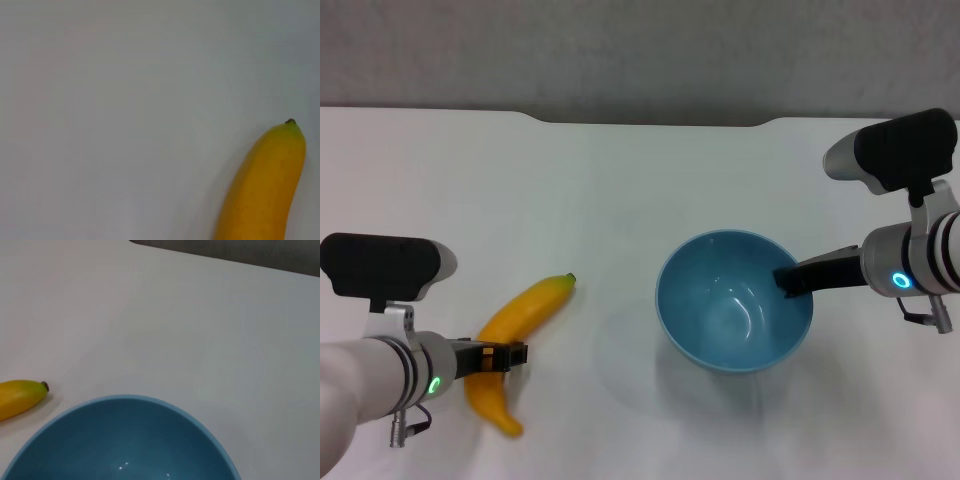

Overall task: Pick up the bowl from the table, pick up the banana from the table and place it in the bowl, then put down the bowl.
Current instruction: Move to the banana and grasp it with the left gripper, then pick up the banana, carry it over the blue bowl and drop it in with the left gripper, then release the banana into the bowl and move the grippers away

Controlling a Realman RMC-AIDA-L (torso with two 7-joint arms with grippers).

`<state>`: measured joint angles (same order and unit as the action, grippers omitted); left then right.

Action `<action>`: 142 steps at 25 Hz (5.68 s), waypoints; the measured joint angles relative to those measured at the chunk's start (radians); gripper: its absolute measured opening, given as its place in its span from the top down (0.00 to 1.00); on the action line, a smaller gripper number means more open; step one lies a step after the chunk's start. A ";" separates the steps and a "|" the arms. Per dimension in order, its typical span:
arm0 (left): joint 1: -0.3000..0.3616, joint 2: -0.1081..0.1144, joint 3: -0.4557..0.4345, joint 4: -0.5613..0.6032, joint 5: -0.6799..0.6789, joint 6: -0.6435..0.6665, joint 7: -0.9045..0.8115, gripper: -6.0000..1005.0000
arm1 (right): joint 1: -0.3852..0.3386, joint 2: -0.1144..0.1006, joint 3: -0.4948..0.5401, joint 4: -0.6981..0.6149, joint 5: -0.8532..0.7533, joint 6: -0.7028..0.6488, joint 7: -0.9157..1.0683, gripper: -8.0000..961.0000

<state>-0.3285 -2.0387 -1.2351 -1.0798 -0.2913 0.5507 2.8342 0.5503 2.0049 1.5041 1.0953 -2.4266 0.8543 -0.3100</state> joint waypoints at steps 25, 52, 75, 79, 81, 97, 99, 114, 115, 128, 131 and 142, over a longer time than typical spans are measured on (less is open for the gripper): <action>0.140 0.011 -0.077 -0.352 0.046 0.053 0.008 0.47 | -0.007 0.004 -0.032 -0.032 0.022 -0.049 0.001 0.96; 0.133 0.003 0.123 -0.563 -0.003 -0.043 0.007 0.44 | 0.110 0.005 -0.207 -0.181 0.366 -0.246 -0.080 0.96; 0.067 0.003 0.154 -0.425 -0.008 -0.080 0.007 0.42 | 0.110 0.005 -0.219 -0.153 0.366 -0.242 -0.081 0.96; 0.072 0.004 0.152 -0.425 -0.005 -0.088 0.007 0.34 | 0.110 0.005 -0.219 -0.160 0.366 -0.242 -0.081 0.96; 0.080 0.006 0.145 -0.430 -0.004 -0.092 0.007 0.26 | 0.110 0.005 -0.218 -0.166 0.366 -0.241 -0.081 0.96; 0.249 0.007 -0.104 -0.449 0.051 -0.091 0.007 0.11 | 0.311 0.001 -0.038 -0.413 0.366 -0.080 -0.070 0.96; 0.251 0.007 -0.105 -0.444 0.051 -0.093 0.007 0.11 | 0.340 0.001 -0.030 -0.453 0.366 -0.076 -0.071 0.96; 0.240 0.003 -0.116 -0.401 0.060 -0.096 0.004 0.11 | 0.423 0.005 -0.056 -0.612 0.365 -0.065 -0.089 0.96; 0.239 0.003 -0.116 -0.401 0.059 -0.096 0.004 0.11 | 0.419 0.006 -0.061 -0.622 0.365 -0.064 -0.089 0.96; 0.241 0.003 -0.119 -0.394 0.060 -0.096 0.004 0.11 | 0.391 0.005 -0.066 -0.628 0.364 -0.058 -0.090 0.96; 0.241 0.003 -0.119 -0.394 0.060 -0.096 0.004 0.11 | 0.387 0.005 -0.066 -0.624 0.364 -0.061 -0.091 0.96; 0.247 0.003 -0.119 -0.394 0.061 -0.106 0.005 0.11 | 0.372 0.005 -0.067 -0.604 0.362 -0.071 -0.117 0.83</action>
<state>-0.0818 -2.0355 -1.3546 -1.4741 -0.2305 0.4450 2.8394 0.9224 2.0094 1.4372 0.4909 -2.0643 0.7836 -0.4270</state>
